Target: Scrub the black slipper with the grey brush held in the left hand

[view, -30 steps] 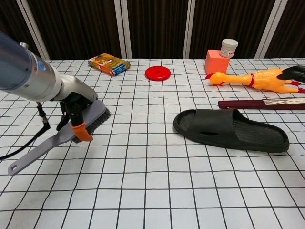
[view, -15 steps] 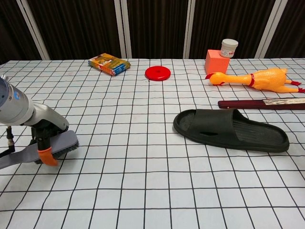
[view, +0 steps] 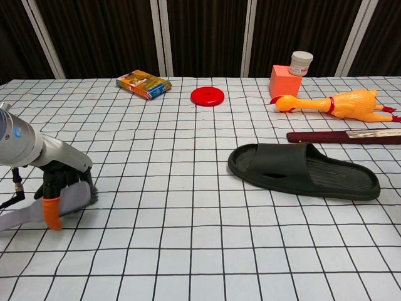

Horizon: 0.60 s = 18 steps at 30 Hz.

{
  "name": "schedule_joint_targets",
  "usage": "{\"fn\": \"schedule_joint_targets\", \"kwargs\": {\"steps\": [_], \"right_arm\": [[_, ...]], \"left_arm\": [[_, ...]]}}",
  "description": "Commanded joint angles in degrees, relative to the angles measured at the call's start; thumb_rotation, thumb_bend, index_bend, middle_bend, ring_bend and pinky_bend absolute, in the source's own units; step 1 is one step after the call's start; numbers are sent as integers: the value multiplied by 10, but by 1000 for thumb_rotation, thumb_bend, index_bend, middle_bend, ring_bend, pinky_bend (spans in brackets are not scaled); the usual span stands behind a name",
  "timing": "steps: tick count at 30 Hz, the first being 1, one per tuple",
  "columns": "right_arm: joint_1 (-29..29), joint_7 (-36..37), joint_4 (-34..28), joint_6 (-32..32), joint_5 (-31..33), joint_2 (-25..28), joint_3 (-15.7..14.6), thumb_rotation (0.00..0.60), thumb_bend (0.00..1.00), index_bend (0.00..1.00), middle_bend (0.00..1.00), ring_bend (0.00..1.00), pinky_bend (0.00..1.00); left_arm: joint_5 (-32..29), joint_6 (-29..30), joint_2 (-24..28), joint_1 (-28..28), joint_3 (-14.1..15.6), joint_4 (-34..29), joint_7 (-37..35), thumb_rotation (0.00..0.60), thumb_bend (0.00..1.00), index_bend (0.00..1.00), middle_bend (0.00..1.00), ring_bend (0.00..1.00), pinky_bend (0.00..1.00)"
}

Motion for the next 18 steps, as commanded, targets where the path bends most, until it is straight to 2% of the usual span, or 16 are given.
{"fn": "schedule_joint_targets", "kwargs": {"steps": [1,4,6,10,13,16,18], "right_arm": [[-1,4,0,1,-2,3,0,600,616,0,13,0,0],[-3,8,-2,1,-4,7,0,600,616,0,13,0,0],[-4,11,-3,2,-4,9,0,600,616,0,13,0,0],[-8,16,-6,11,-7,16,2,600,616,0,13,0,0],[-17,24,-12,26,-7,25,5,600,608,0,7,0,0],[-31,32,-19,43,-2,40,4,600,579,0,0,0,0],[-51,48,-27,65,5,55,2,600,564,0,0,0,0]], "left_arm": [[21,-9,7,-5,12,-9,-10,600,98,329,384,372,417],[44,-10,13,-8,21,-16,-23,600,69,268,261,288,371],[63,-8,15,-8,26,-21,-35,600,56,246,194,266,360],[93,-7,27,-8,37,-38,-63,600,41,203,164,243,335],[126,-12,48,-2,38,-61,-87,600,39,135,125,196,296],[211,-14,85,28,31,-106,-130,600,36,65,89,112,249],[336,-11,123,89,18,-158,-196,600,29,31,65,67,213]]}}
